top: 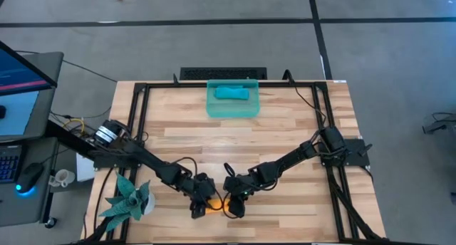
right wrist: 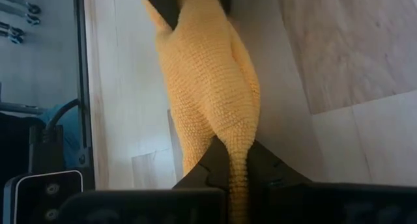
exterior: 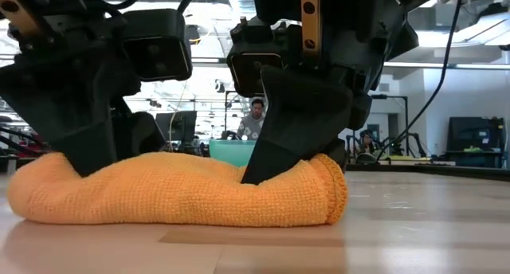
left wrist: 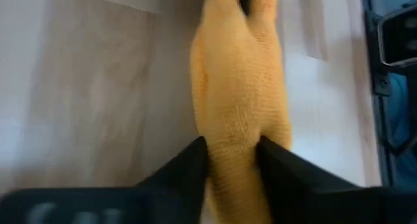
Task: Roll microfiber towels into tight, uniform cylinder then place into a basket
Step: Put the rolled orange microfiber cloth into the blue bin
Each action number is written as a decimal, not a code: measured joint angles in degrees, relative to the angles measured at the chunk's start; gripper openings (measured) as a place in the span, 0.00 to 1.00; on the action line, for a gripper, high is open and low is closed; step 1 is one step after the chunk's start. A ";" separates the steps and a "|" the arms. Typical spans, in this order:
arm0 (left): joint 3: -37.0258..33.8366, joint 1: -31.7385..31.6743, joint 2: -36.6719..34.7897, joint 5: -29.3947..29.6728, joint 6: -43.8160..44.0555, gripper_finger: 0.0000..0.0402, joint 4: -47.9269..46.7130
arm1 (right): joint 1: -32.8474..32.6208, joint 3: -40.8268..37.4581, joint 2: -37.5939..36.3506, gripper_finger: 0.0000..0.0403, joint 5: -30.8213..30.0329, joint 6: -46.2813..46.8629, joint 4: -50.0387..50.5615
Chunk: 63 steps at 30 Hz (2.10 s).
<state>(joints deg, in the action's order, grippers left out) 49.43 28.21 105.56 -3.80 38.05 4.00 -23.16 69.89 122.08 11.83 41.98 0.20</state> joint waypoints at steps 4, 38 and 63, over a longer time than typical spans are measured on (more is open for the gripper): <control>0.00 -0.12 0.05 -1.75 -0.37 0.09 1.29 | 0.00 -0.01 -0.49 0.08 -0.13 -1.54 0.42; 2.45 -25.94 -15.91 -5.17 -26.88 0.05 -16.68 | 15.14 -0.40 -17.45 0.08 -15.90 -25.75 21.30; 8.45 -57.88 -13.50 -4.50 -47.21 0.05 -6.84 | 43.09 -0.13 -21.14 0.08 -15.53 -55.66 13.92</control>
<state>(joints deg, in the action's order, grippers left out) 57.87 -29.67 92.06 -8.29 -9.16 -2.83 19.94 69.76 100.95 -3.70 -13.68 14.12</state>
